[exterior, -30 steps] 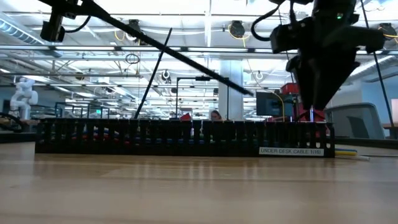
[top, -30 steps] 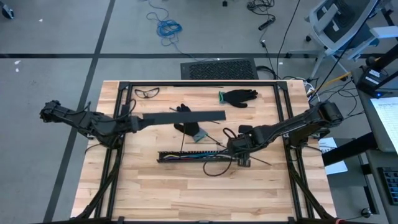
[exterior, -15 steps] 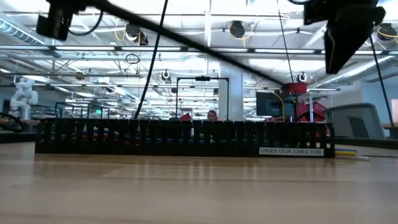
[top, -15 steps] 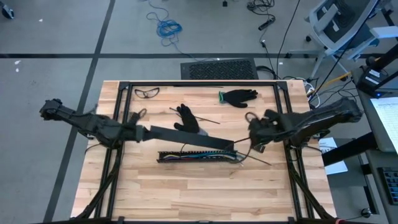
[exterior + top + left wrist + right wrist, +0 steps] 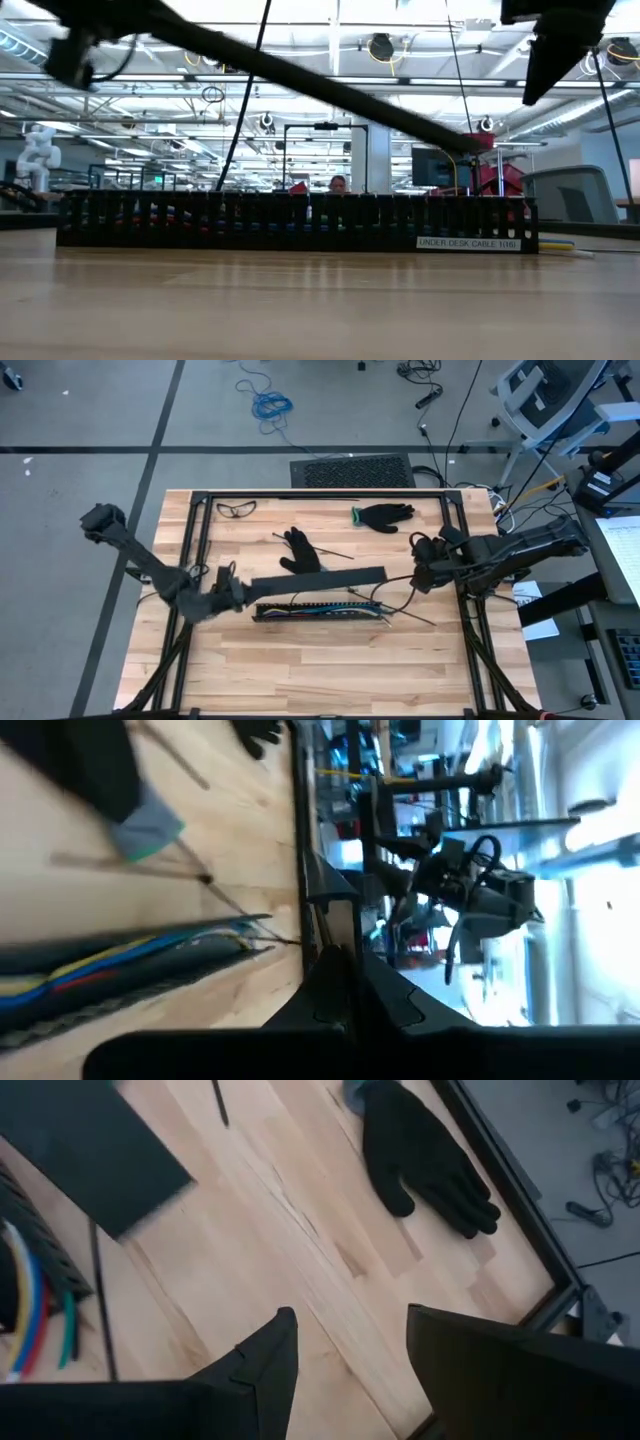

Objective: Ziptie cables
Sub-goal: Insert the black cover of the black cable duct

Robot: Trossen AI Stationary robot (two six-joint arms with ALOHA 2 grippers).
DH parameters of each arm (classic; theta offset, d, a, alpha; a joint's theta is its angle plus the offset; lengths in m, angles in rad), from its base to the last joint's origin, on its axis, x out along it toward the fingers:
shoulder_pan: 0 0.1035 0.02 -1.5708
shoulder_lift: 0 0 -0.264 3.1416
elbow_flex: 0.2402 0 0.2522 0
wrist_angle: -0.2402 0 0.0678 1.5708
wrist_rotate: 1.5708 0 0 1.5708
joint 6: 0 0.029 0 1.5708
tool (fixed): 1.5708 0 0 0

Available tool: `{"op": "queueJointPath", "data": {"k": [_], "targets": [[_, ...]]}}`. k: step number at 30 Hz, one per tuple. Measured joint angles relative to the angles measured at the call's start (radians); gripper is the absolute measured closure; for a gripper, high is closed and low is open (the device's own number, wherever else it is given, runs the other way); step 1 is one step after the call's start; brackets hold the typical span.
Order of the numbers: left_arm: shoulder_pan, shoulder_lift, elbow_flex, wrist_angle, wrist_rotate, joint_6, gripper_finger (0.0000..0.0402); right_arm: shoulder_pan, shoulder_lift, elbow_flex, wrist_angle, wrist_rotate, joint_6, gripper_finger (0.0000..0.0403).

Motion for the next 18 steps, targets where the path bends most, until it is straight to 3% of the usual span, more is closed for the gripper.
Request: {"op": "queueJointPath", "data": {"k": [3,5,8,12,18], "targets": [[-0.107,0.057,-0.001,-0.022,-0.126,-0.132,0.0394,0.0,-0.003,-0.028,0.0,0.002,-0.014,0.0227],[-0.155,0.097,-0.001,-0.021,-0.156,-0.181,0.0394,0.0,-0.004,-0.051,0.001,0.002,-0.014,0.0227],[-0.194,0.151,-0.001,-0.036,-0.145,-0.257,0.0394,0.0,-0.005,-0.078,0.01,0.001,-0.011,0.0227],[-0.211,0.176,-0.002,-0.1,-0.054,-0.353,0.0394,0.0,-0.006,-0.103,0.043,0.001,0.026,0.0227],[-0.211,0.154,-0.031,-0.091,-0.091,-0.363,0.0394,0.0,-0.006,-0.111,0.075,-0.004,0.046,0.0227]]}}
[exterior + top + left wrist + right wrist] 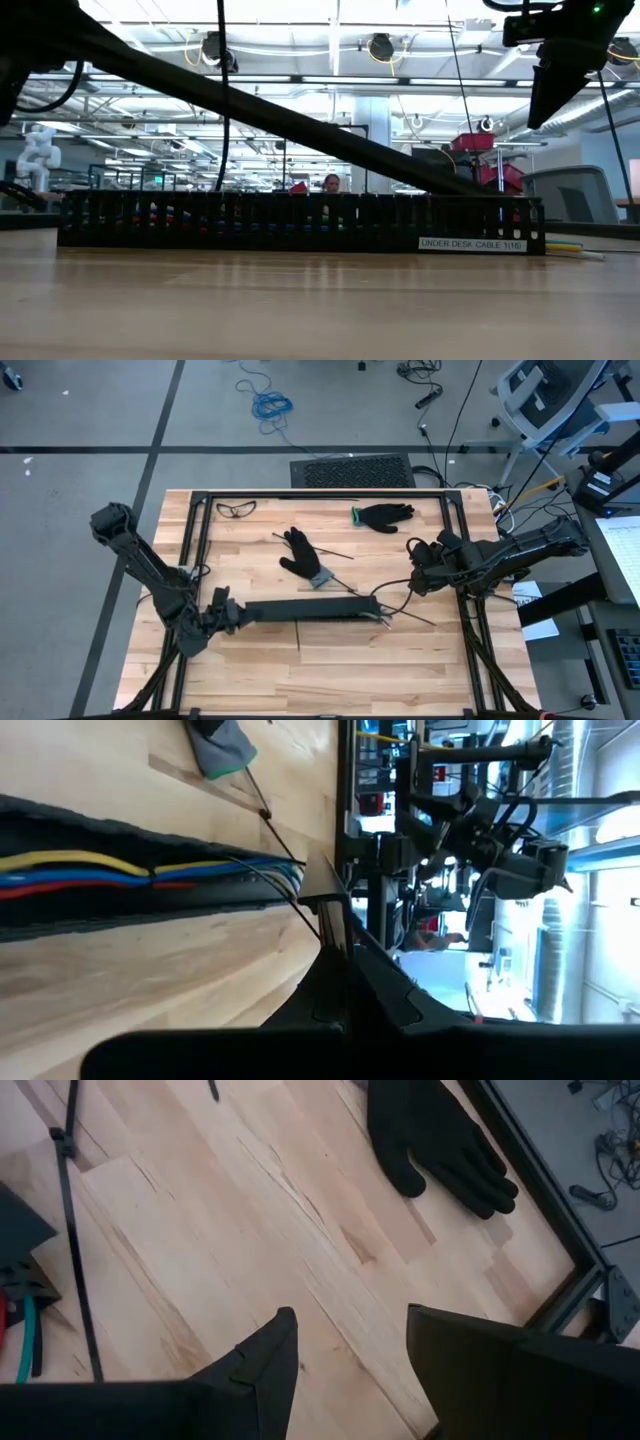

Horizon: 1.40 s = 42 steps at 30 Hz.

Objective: Ziptie cables
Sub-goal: Insert the black cover of the black cable duct

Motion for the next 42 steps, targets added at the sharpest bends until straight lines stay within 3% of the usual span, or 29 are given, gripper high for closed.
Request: {"op": "queueJointPath", "data": {"k": [5,12,22,31,37,42], "targets": [[0.0,-0.01,-0.016,0.047,-0.001,0.011,0.0394,0.0,0.0,0.0,0.003,0.0,0.013,0.0227],[0.0,-0.013,-0.024,0.276,0.055,0.258,0.0394,0.0,0.0,0.0,0.004,0.0,0.019,0.0227],[0.086,-0.006,-0.025,0.185,0.091,0.295,0.0394,-0.001,0.0,0.0,0.013,-0.002,0.063,0.0227],[0.12,-0.007,-0.025,0.361,0.121,0.441,0.0394,-0.001,0.0,0.0,0.018,-0.002,0.049,0.0227],[0.172,-0.006,-0.025,0.316,0.116,0.454,0.0394,-0.001,0.0,0.0,0.017,-0.001,0.046,0.0227],[0.206,-0.006,-0.025,0.318,0.197,0.454,0.0394,0.0,0.0,0.0,0.017,-0.001,0.041,0.0227]]}}
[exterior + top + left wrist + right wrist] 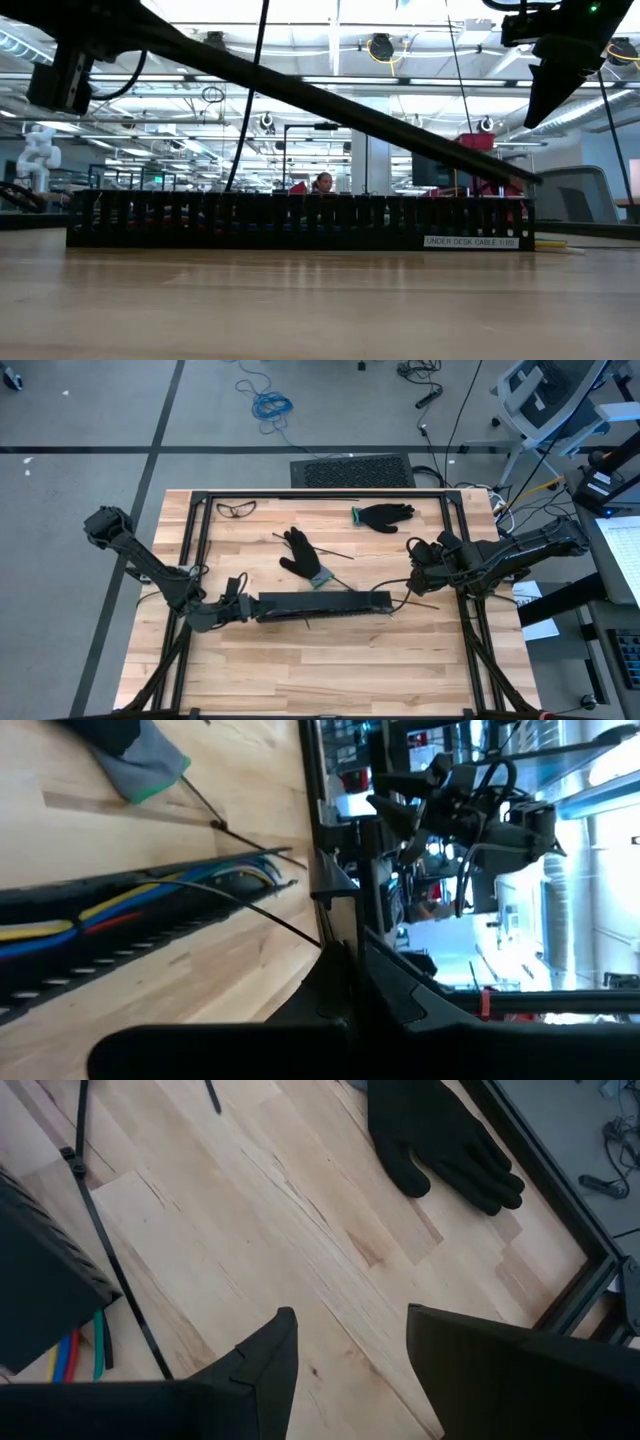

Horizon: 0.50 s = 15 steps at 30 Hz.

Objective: Ziptie cables
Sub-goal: Insert the black cover of the black cable duct

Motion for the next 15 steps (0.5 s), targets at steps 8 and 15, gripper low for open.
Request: {"op": "queueJointPath", "data": {"k": [8,15], "targets": [[0.006,0.0,0.0,0.004,0.039,-0.005,0.0394,0.0,0.0,0.0,-0.001,0.0,-0.004,0.0227],[0.006,0.0,0.0,-0.039,0.038,-0.025,0.0394,0.0,0.0,0.0,-0.001,-0.002,-0.004,0.0227]]}}
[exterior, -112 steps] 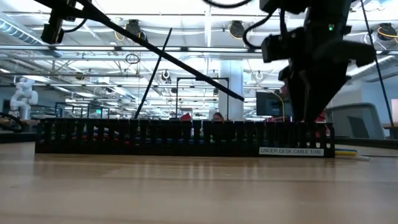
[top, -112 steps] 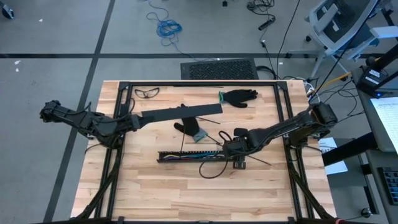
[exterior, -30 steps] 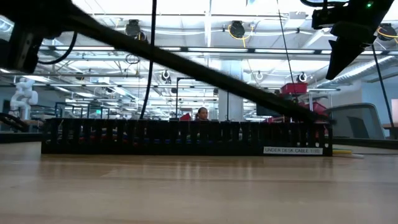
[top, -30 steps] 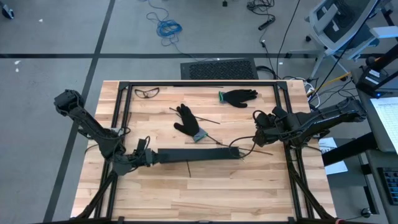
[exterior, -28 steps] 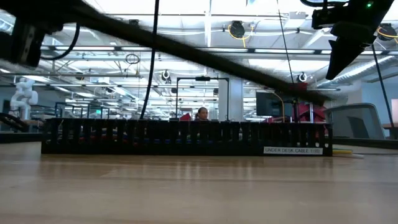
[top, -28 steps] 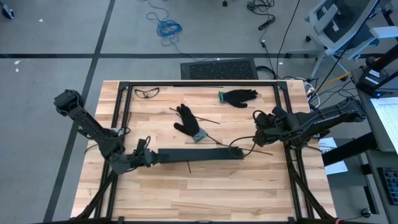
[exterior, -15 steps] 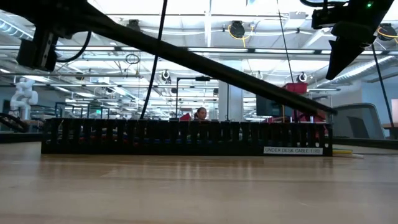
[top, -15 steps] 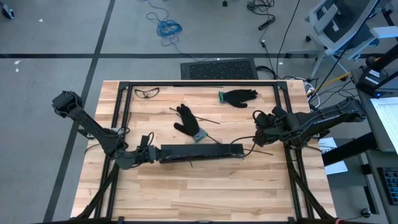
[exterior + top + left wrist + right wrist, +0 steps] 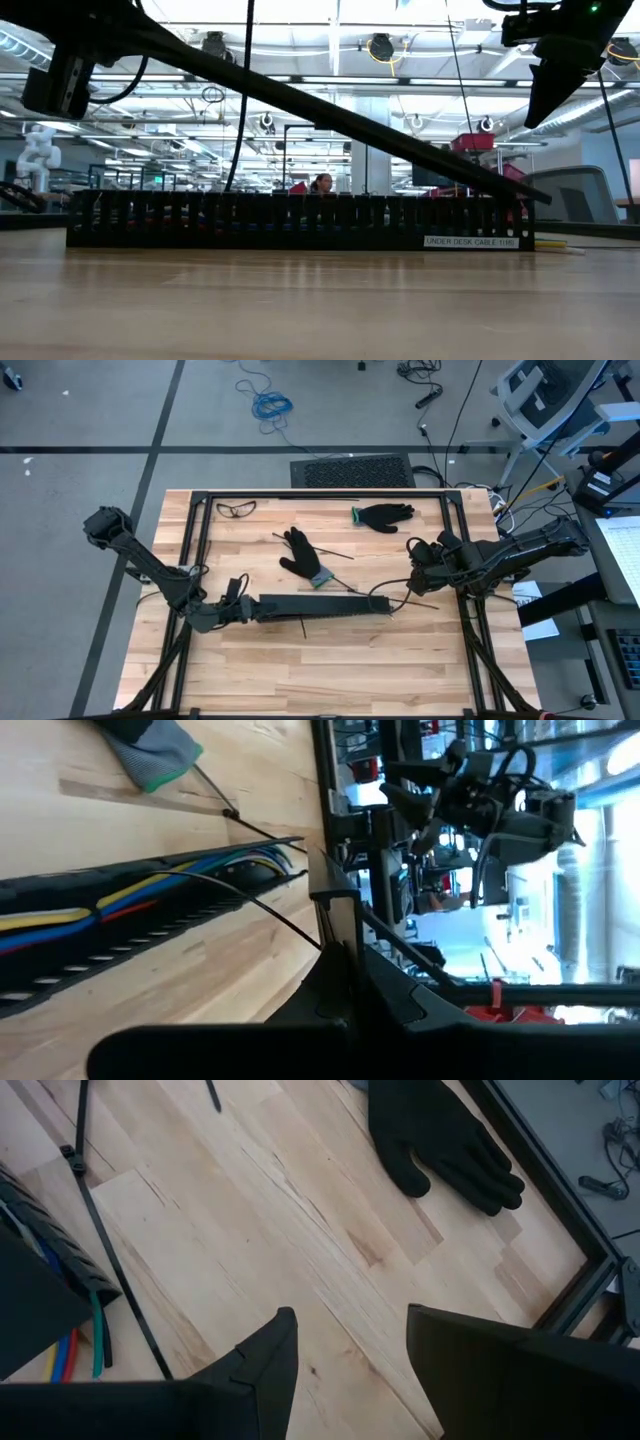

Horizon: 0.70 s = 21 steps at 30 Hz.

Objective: Ziptie cables
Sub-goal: Insert the black cover of the black cable duct

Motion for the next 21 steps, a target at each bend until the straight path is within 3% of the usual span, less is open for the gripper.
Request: {"op": "queueJointPath", "data": {"k": [10,16,21], "targets": [[0.0,0.0,0.0,-0.042,-0.026,-0.036,0.0394,0.0,0.0,0.0,0.004,-0.001,0.001,0.0227],[0.0,0.0,0.0,-0.046,-0.088,-0.037,0.0394,0.0,0.002,0.0,0.137,-0.035,-0.048,0.0227],[0.0,0.0,0.0,0.014,-0.094,-0.029,0.0394,0.0,0.003,0.0,0.141,-0.036,-0.053,0.0227]]}}
